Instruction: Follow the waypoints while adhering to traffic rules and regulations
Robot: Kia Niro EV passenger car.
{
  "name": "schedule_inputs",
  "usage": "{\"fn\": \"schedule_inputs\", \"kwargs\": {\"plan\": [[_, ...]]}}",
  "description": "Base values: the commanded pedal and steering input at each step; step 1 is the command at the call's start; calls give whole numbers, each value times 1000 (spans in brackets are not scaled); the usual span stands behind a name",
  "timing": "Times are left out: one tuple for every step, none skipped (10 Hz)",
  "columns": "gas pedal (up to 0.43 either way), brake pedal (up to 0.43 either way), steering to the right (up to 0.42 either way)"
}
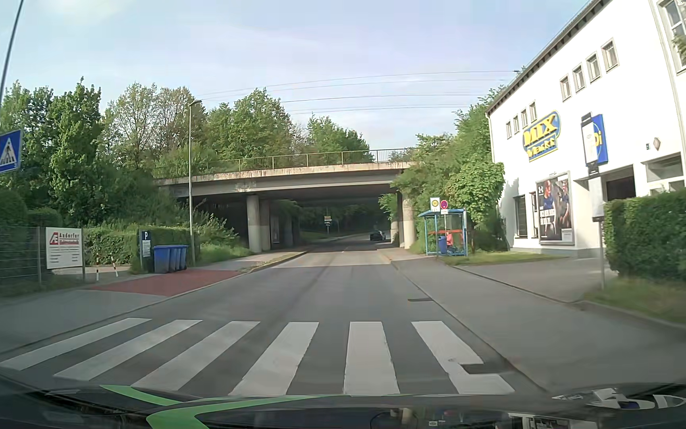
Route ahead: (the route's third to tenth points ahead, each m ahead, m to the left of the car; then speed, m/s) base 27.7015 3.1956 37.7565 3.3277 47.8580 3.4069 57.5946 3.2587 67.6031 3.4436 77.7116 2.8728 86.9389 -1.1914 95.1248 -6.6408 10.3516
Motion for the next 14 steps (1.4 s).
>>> {"fn": "schedule_inputs", "kwargs": {"plan": [[228, 0, -6], [228, 0, -5], [228, 0, -5], [228, 0, -4], [228, 0, -4], [228, 0, -3], [228, 0, -1], [228, 0, 0], [228, 0, 0], [228, 0, 0], [228, 0, 0], [228, 0, 0], [228, 0, 0], [228, 0, 0]]}}
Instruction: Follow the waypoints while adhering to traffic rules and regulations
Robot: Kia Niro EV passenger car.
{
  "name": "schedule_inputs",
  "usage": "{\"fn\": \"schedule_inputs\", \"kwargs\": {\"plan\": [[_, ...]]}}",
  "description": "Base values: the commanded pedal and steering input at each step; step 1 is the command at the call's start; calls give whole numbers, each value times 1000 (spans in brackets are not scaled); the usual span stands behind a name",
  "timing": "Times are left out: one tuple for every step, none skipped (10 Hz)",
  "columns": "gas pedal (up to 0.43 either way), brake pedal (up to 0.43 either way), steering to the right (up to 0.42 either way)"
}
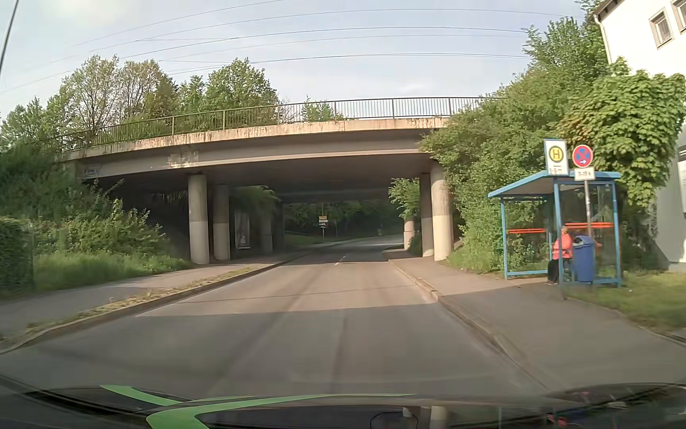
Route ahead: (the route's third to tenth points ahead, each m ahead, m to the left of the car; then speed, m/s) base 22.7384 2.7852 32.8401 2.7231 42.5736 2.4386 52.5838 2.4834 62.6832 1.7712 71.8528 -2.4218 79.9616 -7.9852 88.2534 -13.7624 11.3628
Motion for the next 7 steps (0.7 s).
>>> {"fn": "schedule_inputs", "kwargs": {"plan": [[228, 0, 0], [228, 0, 0], [228, 0, 0], [228, 0, 0], [228, 0, 0], [220, 0, 0], [197, 0, 0]]}}
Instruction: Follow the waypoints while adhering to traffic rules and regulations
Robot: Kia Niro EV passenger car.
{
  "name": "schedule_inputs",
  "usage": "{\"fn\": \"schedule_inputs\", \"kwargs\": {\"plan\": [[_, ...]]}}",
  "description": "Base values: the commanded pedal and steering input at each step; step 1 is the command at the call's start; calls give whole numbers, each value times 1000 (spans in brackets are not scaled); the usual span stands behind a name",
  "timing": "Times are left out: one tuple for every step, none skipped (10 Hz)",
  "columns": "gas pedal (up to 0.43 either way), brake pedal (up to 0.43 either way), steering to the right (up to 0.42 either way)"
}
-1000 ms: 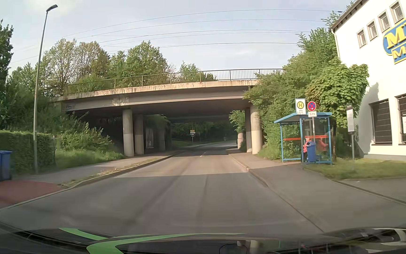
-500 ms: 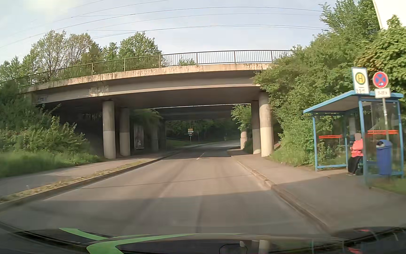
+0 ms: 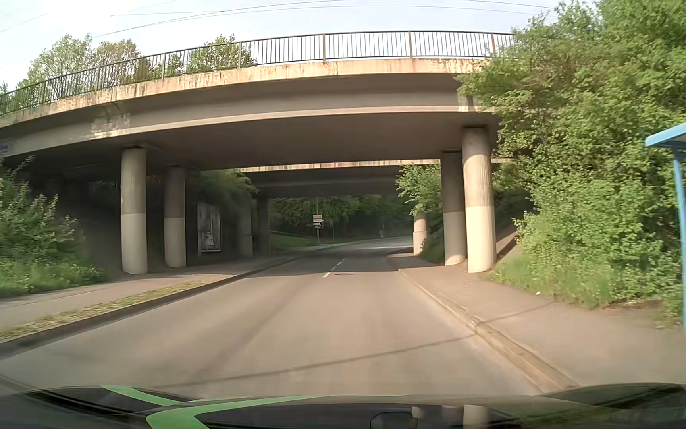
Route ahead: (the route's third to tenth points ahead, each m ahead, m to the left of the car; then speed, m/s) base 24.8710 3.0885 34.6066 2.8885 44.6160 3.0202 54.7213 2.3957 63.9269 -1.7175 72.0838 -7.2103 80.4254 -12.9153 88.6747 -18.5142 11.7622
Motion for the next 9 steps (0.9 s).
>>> {"fn": "schedule_inputs", "kwargs": {"plan": [[197, 0, 0], [157, 0, 0], [150, 0, 0], [150, 0, 0], [150, 0, 0], [150, 0, 0], [150, 0, 0], [150, 0, 0], [150, 0, 0]]}}
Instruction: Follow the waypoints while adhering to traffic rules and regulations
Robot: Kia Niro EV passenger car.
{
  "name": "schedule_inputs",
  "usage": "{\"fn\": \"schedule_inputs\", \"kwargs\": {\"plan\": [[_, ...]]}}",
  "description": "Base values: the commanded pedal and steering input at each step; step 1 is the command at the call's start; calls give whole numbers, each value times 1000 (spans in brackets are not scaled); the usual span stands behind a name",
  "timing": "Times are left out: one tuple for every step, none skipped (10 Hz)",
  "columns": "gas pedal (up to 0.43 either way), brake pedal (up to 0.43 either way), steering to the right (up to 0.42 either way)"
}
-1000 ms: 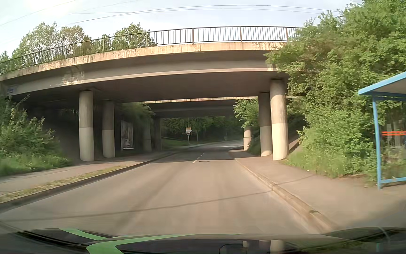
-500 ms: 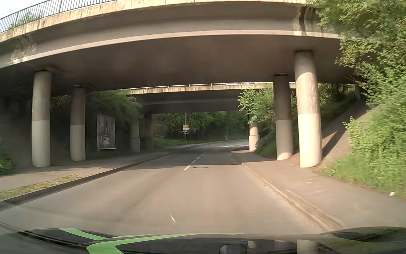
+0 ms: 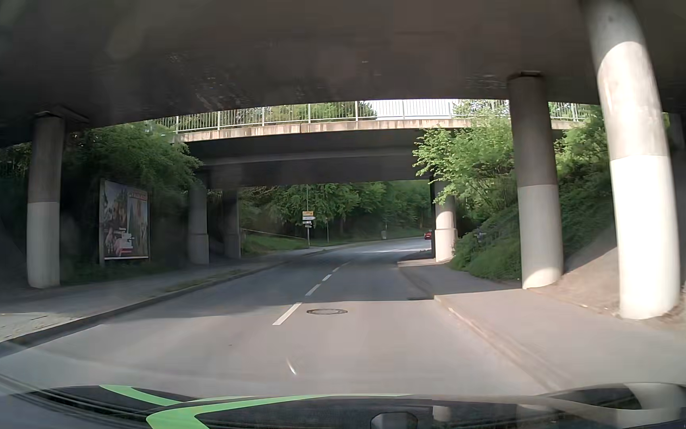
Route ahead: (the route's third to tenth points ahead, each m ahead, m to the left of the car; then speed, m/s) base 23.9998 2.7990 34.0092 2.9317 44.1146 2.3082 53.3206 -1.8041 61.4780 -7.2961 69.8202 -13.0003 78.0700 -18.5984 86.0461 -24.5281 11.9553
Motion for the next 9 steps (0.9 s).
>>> {"fn": "schedule_inputs", "kwargs": {"plan": [[150, 0, 0], [150, 0, 0], [150, 0, 0], [150, 0, 0], [150, 0, 1], [150, 0, 3], [150, 0, 3], [150, 0, 4], [150, 0, 4]]}}
